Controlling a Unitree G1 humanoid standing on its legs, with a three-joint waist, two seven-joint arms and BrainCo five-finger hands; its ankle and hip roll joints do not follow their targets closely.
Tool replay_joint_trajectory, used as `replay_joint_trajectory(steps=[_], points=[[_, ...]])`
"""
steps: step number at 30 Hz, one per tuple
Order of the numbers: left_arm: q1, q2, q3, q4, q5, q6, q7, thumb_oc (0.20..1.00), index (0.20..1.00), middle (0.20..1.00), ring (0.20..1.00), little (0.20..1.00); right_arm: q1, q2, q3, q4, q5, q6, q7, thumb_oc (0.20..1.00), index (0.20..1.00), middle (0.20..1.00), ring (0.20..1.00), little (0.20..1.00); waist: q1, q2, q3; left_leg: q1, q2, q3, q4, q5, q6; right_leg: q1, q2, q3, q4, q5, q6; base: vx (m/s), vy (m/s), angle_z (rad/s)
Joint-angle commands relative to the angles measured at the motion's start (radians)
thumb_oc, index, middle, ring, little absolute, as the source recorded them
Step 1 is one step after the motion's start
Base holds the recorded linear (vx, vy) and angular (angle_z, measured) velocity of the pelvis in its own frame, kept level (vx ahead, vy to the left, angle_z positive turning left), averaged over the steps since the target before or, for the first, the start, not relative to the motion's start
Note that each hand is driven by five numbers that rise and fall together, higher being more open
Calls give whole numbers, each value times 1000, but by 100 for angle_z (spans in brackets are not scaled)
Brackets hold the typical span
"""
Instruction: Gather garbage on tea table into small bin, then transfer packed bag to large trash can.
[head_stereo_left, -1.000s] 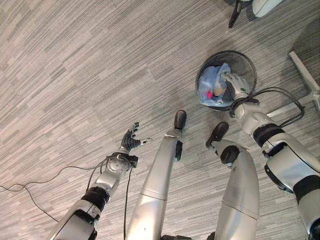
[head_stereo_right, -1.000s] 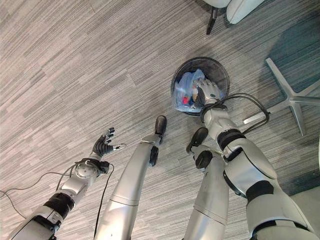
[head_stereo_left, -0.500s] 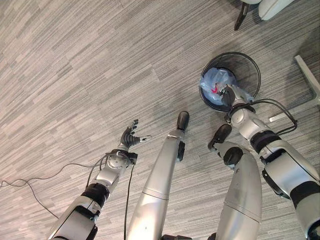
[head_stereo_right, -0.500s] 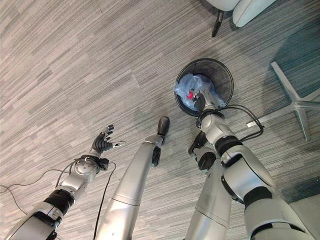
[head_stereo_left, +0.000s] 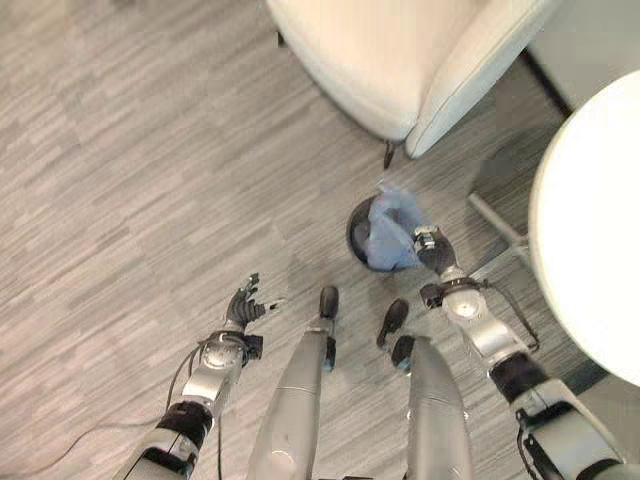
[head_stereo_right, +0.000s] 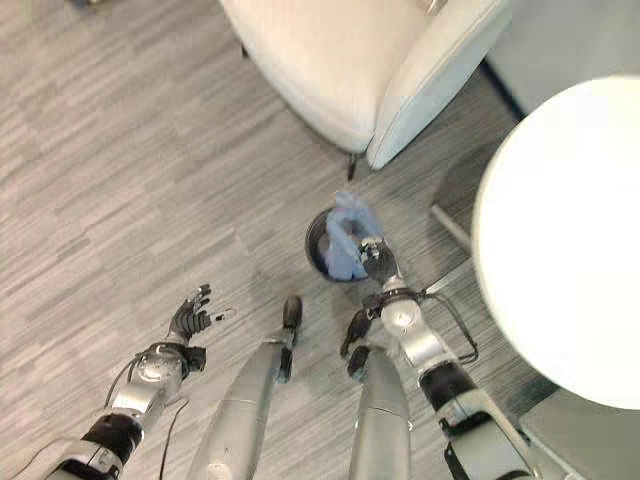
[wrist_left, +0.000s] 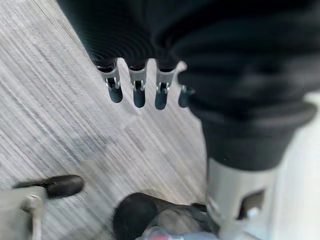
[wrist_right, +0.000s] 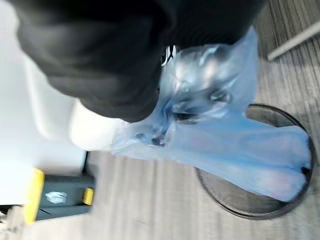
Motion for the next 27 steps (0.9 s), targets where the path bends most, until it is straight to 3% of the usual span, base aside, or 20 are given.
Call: replay_joint_trajectory(steps=[1,4,8,12,15,16,18,21,23,24,27], points=[[44,6,8,-12,61,-8,-20,1000,1000,1000,1000,1000,-6,1,-54,-120,72,-107,58,200,200,200,200,200,3,25,-20,124,26,-14,-156,36,-65,185,-11,31,-147,-12,91,20,44,-13],[149,12,47,-56,92,-2,-45,1000,1000,1000,1000,1000,104,-4,-71,-241,87,-112,133,200,200,200,200,200,-13,10,-84,310,36,7,-247,27,-62,368,5,31,-275,31,120,143,85,-9],[223,4,84,-97,100,-1,-62,1000,1000,1000,1000,1000,153,-5,-85,-316,83,-109,181,200,200,200,200,200,-15,2,-131,410,42,45,-299,15,-52,439,13,46,-334,68,146,81,76,-39],[255,8,96,-117,116,7,-73,1000,1000,1000,1000,1000,196,2,-96,-357,86,-113,208,200,200,200,200,200,-17,5,-153,472,50,49,-331,20,-46,478,30,79,-324,57,148,10,9,-24],[241,13,96,-122,124,7,-78,1000,1000,1000,1000,1000,204,0,-111,-368,78,-118,208,200,200,200,200,200,-21,12,-147,468,58,39,-325,36,-45,470,70,139,-246,15,140,-155,-38,5],[229,25,96,-143,135,3,-84,1000,1000,1000,1000,1000,197,-1,-122,-385,66,-124,203,200,200,200,200,200,-16,21,-158,448,72,34,-325,60,-52,489,117,191,-157,-26,129,-271,-141,27],[229,29,96,-159,135,0,-80,1000,1000,1000,1000,1000,197,-3,-125,-389,61,-126,198,200,200,200,200,200,-8,17,-163,439,71,29,-324,69,-57,512,132,201,-158,-44,120,-213,-160,30],[243,27,92,-204,129,-3,-80,1000,1000,1000,1000,1000,191,-4,-126,-388,87,-132,190,200,200,200,200,200,23,11,-180,350,75,2,-313,158,-121,605,194,231,-357,-83,66,-227,-258,21],[230,20,77,-227,132,-5,-88,1000,1000,1000,1000,1000,178,-35,-126,-390,97,-128,184,200,200,200,200,200,25,34,-171,311,89,-2,-332,204,-158,615,226,209,-421,-69,48,-301,-216,74],[224,21,70,-238,140,-6,-90,1000,1000,1000,1000,1000,173,-45,-126,-388,101,-129,182,200,200,200,200,200,21,37,-162,297,91,11,-326,202,-159,616,222,196,-426,-64,45,-300,-139,69],[219,31,62,-298,164,-15,-110,1000,1000,1000,1000,1000,165,-75,-120,-400,107,-122,191,200,200,200,200,200,-3,21,-158,310,107,100,-263,140,-118,606,192,149,-454,-35,49,-246,-47,67]])
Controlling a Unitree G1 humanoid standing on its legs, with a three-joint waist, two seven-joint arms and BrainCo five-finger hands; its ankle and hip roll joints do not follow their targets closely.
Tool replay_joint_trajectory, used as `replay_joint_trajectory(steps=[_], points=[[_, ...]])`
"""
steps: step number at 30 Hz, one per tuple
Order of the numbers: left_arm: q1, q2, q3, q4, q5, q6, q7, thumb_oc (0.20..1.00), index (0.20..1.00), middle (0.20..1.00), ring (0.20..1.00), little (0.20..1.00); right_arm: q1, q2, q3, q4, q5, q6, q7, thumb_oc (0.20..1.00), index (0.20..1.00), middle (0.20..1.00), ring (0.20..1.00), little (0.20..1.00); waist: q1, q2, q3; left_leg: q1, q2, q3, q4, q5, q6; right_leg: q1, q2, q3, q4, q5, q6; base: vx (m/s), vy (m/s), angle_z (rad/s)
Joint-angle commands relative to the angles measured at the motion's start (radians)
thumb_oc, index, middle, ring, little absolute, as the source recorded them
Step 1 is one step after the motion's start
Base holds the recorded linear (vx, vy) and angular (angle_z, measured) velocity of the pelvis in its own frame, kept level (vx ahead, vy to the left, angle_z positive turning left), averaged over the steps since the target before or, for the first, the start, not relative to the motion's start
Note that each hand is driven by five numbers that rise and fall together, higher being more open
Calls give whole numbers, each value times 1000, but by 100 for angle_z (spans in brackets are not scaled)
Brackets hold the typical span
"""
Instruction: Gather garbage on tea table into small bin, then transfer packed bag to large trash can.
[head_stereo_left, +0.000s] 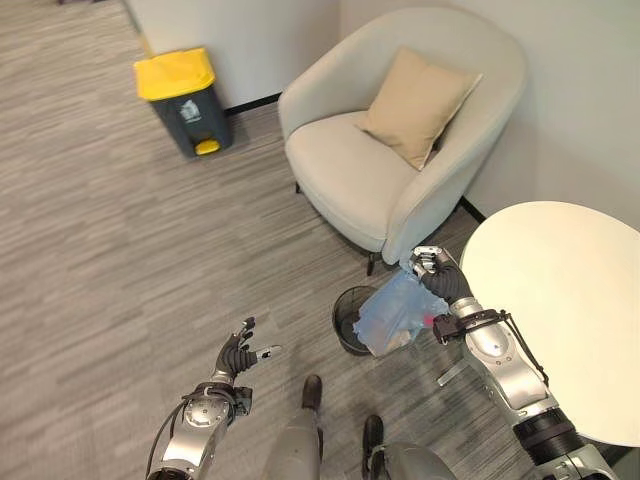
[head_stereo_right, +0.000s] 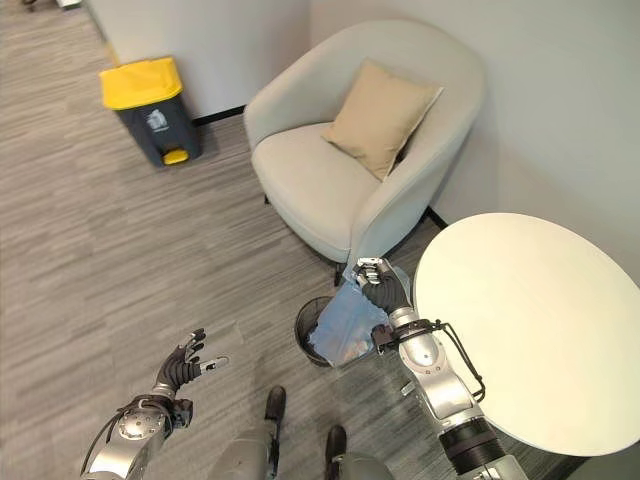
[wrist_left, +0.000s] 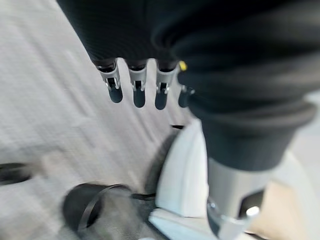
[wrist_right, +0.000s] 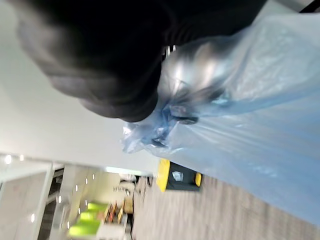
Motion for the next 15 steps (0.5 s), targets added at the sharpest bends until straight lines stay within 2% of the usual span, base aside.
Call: replay_joint_trajectory(steps=[1,3,5,9,14,15], points=[[-33,54,0,-105,56,-60,-28,1000,1000,1000,1000,1000,-62,1,-19,-112,34,-78,3,200,200,200,200,200,-43,-67,-29,-18,-60,86,78,58,44,134,-81,31,-155,-71,176,-158,-18,78],[-40,60,-2,-128,65,-64,-33,1000,1000,1000,1000,1000,-65,-7,-15,-121,44,-79,15,200,200,200,200,200,-52,-85,-28,-1,-62,85,144,-1,55,126,-109,11,-162,-53,180,-116,-10,45],[-44,60,-4,-160,65,-70,-36,1000,1000,1000,1000,1000,-63,-14,-14,-128,49,-79,26,200,200,200,200,200,-69,-85,-40,62,-40,101,127,-44,53,120,-124,-18,-178,-42,187,-45,28,51],[-63,66,-26,-213,83,-82,-44,1000,1000,1000,1000,1000,-67,-9,-22,-142,71,-83,35,200,200,200,200,200,-76,-79,-61,96,-43,99,54,-31,49,116,-133,-53,-195,-24,195,22,64,69],[-97,73,-56,-271,87,-92,-67,1000,1000,1000,1000,1000,-86,-2,-1,-146,87,-84,56,200,200,200,200,200,-75,-88,-76,131,-56,92,14,-41,56,127,-143,-48,-200,-15,205,55,90,12],[-133,86,-98,-304,85,-95,-96,1000,1000,1000,1000,1000,-98,9,22,-159,105,-82,80,200,200,200,200,200,-80,-98,-89,155,-60,103,-4,-49,62,133,-149,-36,-198,-11,215,56,76,-20]])
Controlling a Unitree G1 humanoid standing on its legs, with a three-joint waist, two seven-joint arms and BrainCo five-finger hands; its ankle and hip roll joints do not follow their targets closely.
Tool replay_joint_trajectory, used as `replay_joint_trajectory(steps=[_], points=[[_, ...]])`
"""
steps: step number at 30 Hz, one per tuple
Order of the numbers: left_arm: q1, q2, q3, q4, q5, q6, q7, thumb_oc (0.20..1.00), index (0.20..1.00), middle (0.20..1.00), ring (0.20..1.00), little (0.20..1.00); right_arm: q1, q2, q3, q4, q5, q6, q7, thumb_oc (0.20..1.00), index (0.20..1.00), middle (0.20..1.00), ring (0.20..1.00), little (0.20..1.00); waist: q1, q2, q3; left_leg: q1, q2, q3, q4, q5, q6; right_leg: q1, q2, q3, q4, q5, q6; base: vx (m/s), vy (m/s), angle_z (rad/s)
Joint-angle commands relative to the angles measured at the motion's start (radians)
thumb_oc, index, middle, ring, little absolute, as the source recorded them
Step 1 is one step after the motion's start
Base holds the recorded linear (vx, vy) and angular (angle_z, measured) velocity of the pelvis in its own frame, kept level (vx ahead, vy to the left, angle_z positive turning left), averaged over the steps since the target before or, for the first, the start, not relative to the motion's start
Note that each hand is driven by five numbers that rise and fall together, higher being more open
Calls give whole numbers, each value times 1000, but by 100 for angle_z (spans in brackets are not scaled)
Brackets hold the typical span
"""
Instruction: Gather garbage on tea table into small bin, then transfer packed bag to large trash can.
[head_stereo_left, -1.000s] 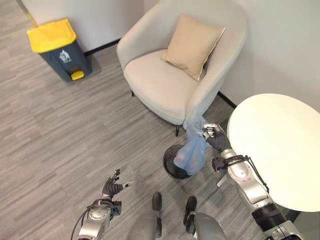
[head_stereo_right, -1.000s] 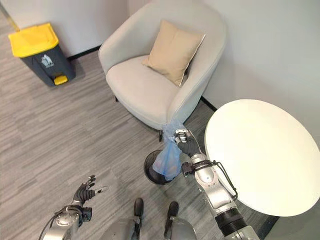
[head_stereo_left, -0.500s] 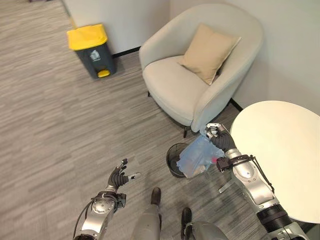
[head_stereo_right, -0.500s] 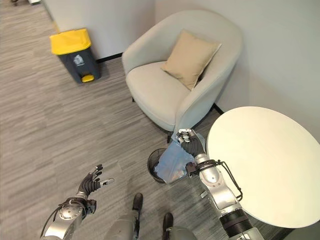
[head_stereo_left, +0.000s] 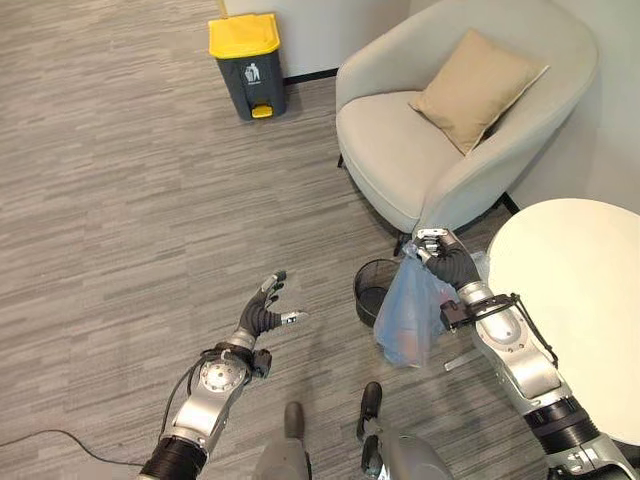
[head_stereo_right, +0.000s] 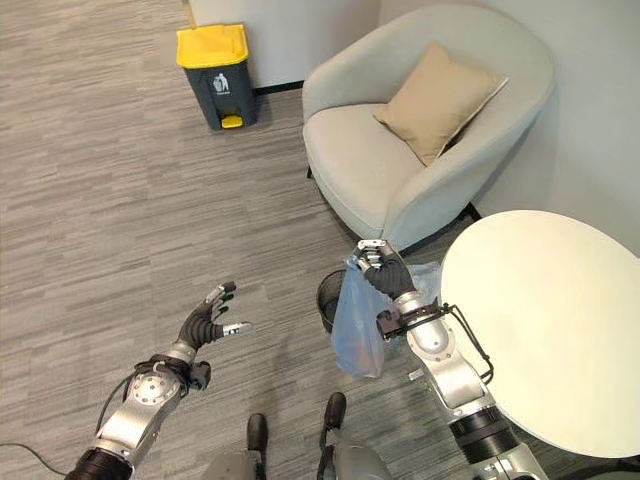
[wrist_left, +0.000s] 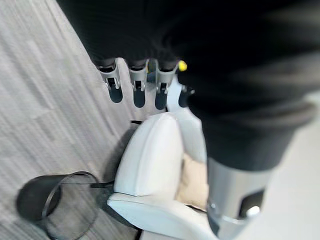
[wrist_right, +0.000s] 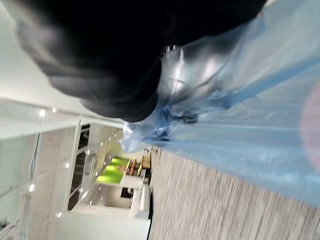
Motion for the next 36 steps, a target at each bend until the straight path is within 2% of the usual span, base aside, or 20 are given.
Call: replay_joint_trajectory(steps=[1,5,8,12,19,26,29,36], points=[[-22,58,-49,-56,37,-74,-38,1000,1000,1000,1000,1000,-52,29,7,-78,65,-81,29,200,200,200,200,200,-6,-23,-103,-82,-5,-14,49,-29,-11,112,-39,18,63,-208,86,84,100,-23],[-84,44,-132,-66,49,-73,-65,1000,1000,1000,1000,1000,-71,45,57,-101,91,-71,67,200,200,200,200,200,-20,-32,-133,-28,-13,12,10,-37,0,130,-44,38,62,-204,101,80,66,-29],[-163,19,-188,-30,98,-69,-45,1000,1000,1000,1000,1000,-110,63,107,-107,107,-65,80,200,200,200,200,200,-34,-32,-152,11,-18,27,-19,-40,6,144,-46,55,56,-199,107,83,60,-17],[-206,6,-208,6,125,-58,-22,1000,1000,1000,1000,1000,-142,81,138,-103,122,-63,79,200,200,200,200,200,-39,-33,-161,30,-20,35,-32,-42,9,153,-47,62,53,-197,111,40,36,-13],[-260,-17,-239,78,194,-37,23,1000,1000,1000,1000,1000,-254,147,208,-103,163,-66,66,200,200,200,200,200,-29,-38,-171,53,-23,34,-48,-44,11,167,-50,63,43,-194,115,24,20,-1],[-287,-56,-307,141,220,-20,30,1000,1000,1000,1000,1000,-375,222,274,-97,225,-71,47,200,200,200,200,200,-7,-58,-172,52,-22,29,-45,-48,13,171,-49,58,44,-194,114,10,-2,0],[-312,-92,-334,186,252,-6,73,1000,1000,1000,1000,1000,-402,273,318,-95,279,-71,42,200,200,200,200,200,-4,-66,-174,56,-20,32,-47,-49,15,171,-49,61,43,-193,113,11,1,1],[-394,-133,-314,180,267,5,184,1000,1000,1000,1000,1000,-381,307,369,-105,328,-74,45,200,200,200,200,200,-11,-66,-172,60,-21,33,-52,-47,14,171,-49,63,45,-192,111,0,0,0]])
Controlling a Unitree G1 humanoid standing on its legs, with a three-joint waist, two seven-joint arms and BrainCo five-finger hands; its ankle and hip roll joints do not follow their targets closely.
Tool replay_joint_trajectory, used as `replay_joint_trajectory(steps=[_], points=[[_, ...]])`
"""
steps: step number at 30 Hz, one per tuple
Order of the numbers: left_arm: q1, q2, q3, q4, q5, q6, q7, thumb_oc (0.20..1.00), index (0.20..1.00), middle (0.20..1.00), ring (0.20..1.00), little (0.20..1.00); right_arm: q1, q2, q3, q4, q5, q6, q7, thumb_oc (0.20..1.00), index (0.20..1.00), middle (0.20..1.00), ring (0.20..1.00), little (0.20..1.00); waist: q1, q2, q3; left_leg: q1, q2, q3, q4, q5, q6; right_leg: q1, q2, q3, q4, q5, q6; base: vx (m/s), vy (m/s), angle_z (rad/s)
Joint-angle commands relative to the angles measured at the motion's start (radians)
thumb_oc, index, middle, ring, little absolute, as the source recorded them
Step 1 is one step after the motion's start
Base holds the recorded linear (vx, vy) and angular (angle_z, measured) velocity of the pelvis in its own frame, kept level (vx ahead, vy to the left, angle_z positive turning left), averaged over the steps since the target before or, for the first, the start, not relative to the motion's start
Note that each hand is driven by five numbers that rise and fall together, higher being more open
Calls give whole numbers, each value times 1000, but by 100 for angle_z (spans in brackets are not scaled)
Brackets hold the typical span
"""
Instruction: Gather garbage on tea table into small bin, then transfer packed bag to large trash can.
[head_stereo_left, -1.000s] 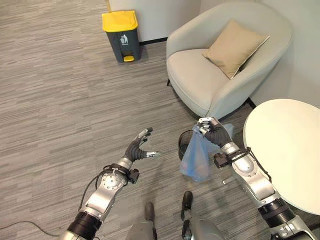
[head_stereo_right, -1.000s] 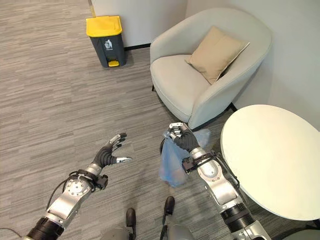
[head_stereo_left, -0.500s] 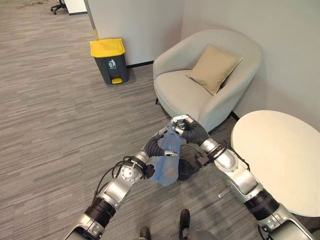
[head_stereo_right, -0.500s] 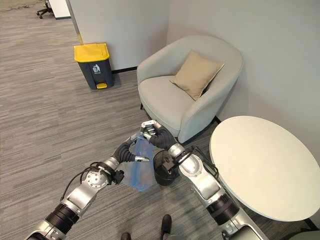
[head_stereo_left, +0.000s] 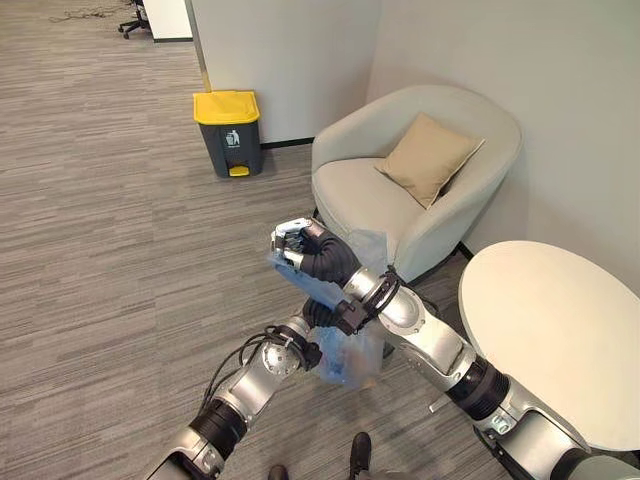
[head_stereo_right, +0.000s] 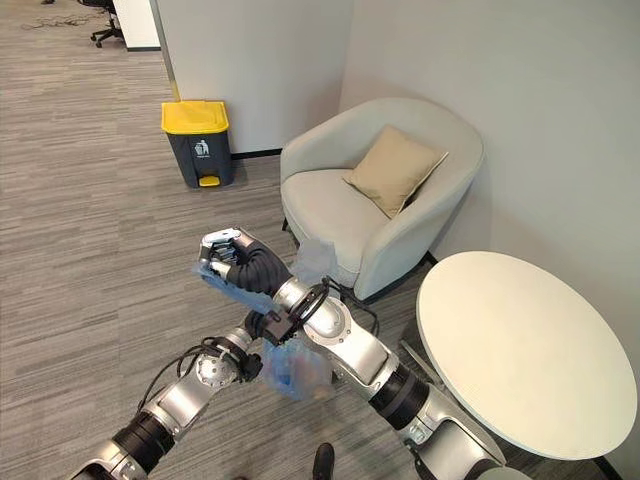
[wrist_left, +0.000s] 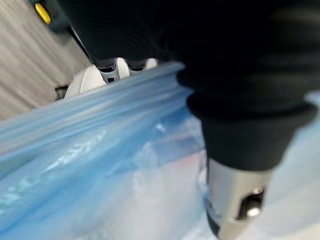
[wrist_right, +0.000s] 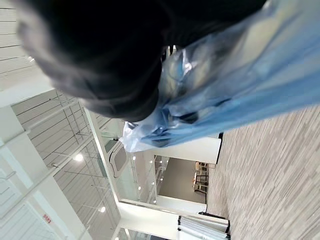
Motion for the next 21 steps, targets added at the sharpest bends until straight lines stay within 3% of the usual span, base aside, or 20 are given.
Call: replay_joint_trajectory(steps=[1,2,3,4,12,17,18,19,20,21], points=[[-155,-58,-15,30,31,-39,80,1000,1000,1000,1000,1000,-53,63,-33,-62,67,-79,-2,200,200,200,200,200,4,22,6,-39,24,-43,-5,-43,-23,120,-20,0,82,-247,80,0,0,0],[-163,-60,-11,32,30,-40,86,1000,1000,1000,1000,1000,-51,62,-31,-61,68,-78,-1,200,200,200,200,200,1,23,5,-37,24,-43,-5,-43,-23,119,-19,0,82,-247,80,0,0,0],[-175,-64,-11,30,28,-41,93,479,479,479,479,479,-47,63,-27,-59,68,-77,2,200,200,200,200,200,-1,24,5,-36,24,-43,-6,-42,-23,119,-19,1,81,-247,80,0,0,0],[-182,-64,-10,29,20,-44,97,200,200,200,200,200,-43,62,-24,-56,71,-76,6,200,200,200,200,200,-3,25,5,-35,24,-44,-7,-41,-23,120,-19,1,80,-246,80,0,0,0],[-156,-51,25,3,-42,-68,102,200,200,200,200,200,-12,28,-30,-48,38,-74,22,200,200,200,200,200,-10,36,-6,-24,23,-43,-14,-39,-25,129,-18,-1,75,-247,80,0,0,0],[-93,-29,70,-55,-73,-84,87,200,200,200,200,200,31,-32,-65,-67,-93,-71,21,200,200,200,200,200,-10,40,-10,-16,23,-46,-17,-38,-27,138,-18,-6,72,-250,80,0,0,0],[-78,-23,83,-67,-80,-89,81,200,200,200,200,200,36,-55,-75,-74,-142,-73,22,316,316,316,316,316,-10,40,-12,-15,23,-47,-18,-38,-28,139,-19,-6,72,-250,80,0,0,0],[-67,-19,91,-76,-84,-90,76,200,200,200,200,200,43,-68,-79,-81,-176,-70,20,567,567,567,567,567,-10,40,-13,-14,23,-48,-18,-38,-28,141,-18,-7,71,-251,80,11,-32,2],[-27,-7,121,-104,-97,-98,73,200,200,200,200,200,53,-119,-98,-105,-309,-76,7,1000,1000,1000,1000,1000,-9,42,-15,-13,23,-50,-18,-38,-28,143,-18,-9,71,-252,80,7,-30,4],[-13,-1,135,-112,-98,-103,75,200,200,200,200,200,55,-139,-110,-113,-353,-79,4,1000,1000,1000,1000,1000,-9,43,-15,-12,23,-50,-18,-38,-28,144,-18,-9,70,-252,81,4,-30,4]])
